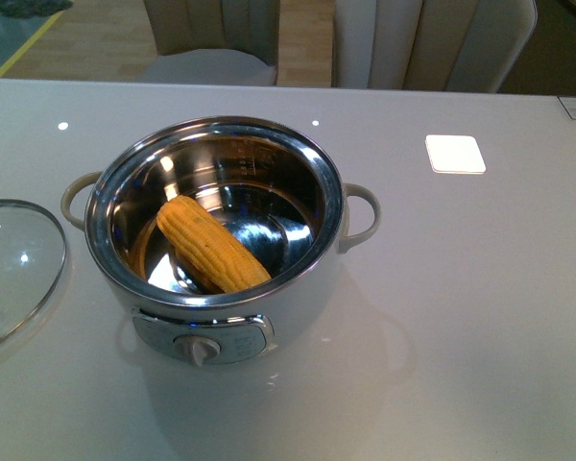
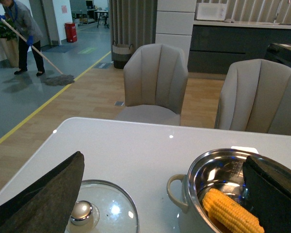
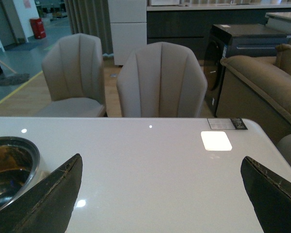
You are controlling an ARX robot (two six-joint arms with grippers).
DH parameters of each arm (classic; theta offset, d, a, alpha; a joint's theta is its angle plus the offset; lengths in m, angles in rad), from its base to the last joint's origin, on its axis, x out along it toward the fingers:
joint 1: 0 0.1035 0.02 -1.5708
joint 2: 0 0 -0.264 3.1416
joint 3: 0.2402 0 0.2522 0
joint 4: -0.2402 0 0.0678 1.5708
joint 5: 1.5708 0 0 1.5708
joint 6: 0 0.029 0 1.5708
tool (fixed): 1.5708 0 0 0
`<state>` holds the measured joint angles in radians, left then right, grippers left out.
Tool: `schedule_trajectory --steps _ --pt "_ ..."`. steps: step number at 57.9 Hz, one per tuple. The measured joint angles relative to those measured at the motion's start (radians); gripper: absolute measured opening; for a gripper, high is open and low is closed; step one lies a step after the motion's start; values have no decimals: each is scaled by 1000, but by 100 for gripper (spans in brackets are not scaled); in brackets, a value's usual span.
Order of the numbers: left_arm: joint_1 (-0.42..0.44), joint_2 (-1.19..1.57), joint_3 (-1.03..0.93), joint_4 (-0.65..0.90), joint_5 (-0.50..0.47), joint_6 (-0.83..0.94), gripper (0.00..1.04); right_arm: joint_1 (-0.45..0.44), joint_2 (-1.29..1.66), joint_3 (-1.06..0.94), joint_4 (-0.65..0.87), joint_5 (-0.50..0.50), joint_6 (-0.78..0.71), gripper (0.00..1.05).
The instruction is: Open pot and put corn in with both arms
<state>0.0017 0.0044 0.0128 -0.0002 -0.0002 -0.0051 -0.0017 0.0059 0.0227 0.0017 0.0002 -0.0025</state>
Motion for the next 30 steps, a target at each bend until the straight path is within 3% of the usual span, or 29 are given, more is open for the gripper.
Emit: schedule_trajectory --steps 30 --pt "0 0 0 0 0 0 98 0 0 0 0 0 0 96"
